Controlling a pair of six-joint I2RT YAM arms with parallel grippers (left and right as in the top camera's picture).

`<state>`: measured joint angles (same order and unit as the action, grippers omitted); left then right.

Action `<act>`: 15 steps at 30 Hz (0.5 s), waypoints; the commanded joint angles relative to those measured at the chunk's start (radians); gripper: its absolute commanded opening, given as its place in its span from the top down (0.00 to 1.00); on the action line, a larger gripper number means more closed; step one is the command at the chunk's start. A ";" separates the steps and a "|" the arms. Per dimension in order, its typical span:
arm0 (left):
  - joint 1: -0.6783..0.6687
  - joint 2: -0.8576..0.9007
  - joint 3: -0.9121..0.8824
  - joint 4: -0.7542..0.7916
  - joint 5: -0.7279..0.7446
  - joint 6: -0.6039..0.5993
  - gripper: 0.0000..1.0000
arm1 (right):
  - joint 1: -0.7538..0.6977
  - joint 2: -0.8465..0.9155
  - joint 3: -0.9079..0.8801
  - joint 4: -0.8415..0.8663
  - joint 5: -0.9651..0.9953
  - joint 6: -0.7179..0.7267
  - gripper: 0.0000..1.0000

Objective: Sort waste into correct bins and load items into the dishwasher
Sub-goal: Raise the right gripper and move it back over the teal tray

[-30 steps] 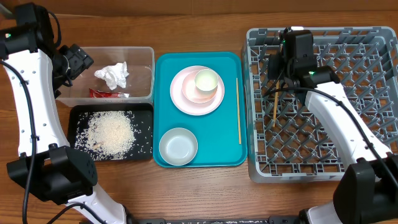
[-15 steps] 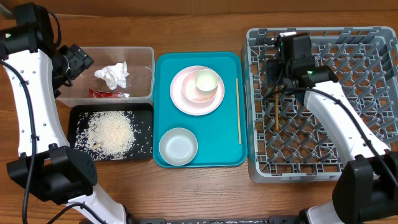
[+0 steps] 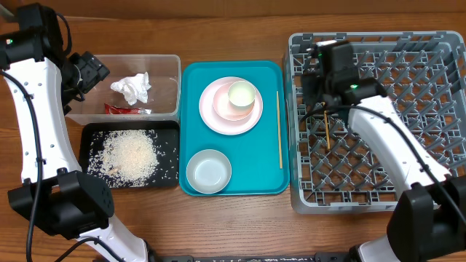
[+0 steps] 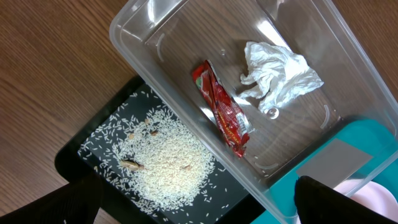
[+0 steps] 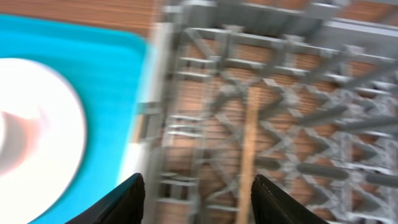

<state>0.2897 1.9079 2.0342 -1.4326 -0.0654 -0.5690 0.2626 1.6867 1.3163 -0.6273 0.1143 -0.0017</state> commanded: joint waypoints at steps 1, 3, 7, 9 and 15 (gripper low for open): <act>-0.004 -0.004 0.005 0.001 -0.013 0.012 0.00 | 0.073 -0.073 0.015 -0.013 -0.113 0.027 0.43; -0.004 -0.004 0.005 0.001 -0.013 0.012 0.00 | 0.114 -0.075 0.014 -0.036 -0.116 0.081 0.43; -0.004 -0.004 0.005 0.001 -0.013 0.012 0.00 | 0.179 -0.059 0.013 -0.079 -0.117 0.300 0.42; -0.004 -0.004 0.005 0.001 -0.013 0.012 0.00 | 0.203 -0.052 0.012 -0.098 -0.116 0.359 0.41; -0.004 -0.004 0.005 0.001 -0.013 0.012 0.00 | 0.274 -0.032 -0.004 -0.138 -0.113 0.452 0.41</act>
<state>0.2897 1.9079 2.0342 -1.4326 -0.0650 -0.5690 0.5087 1.6474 1.3163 -0.7685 0.0040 0.3656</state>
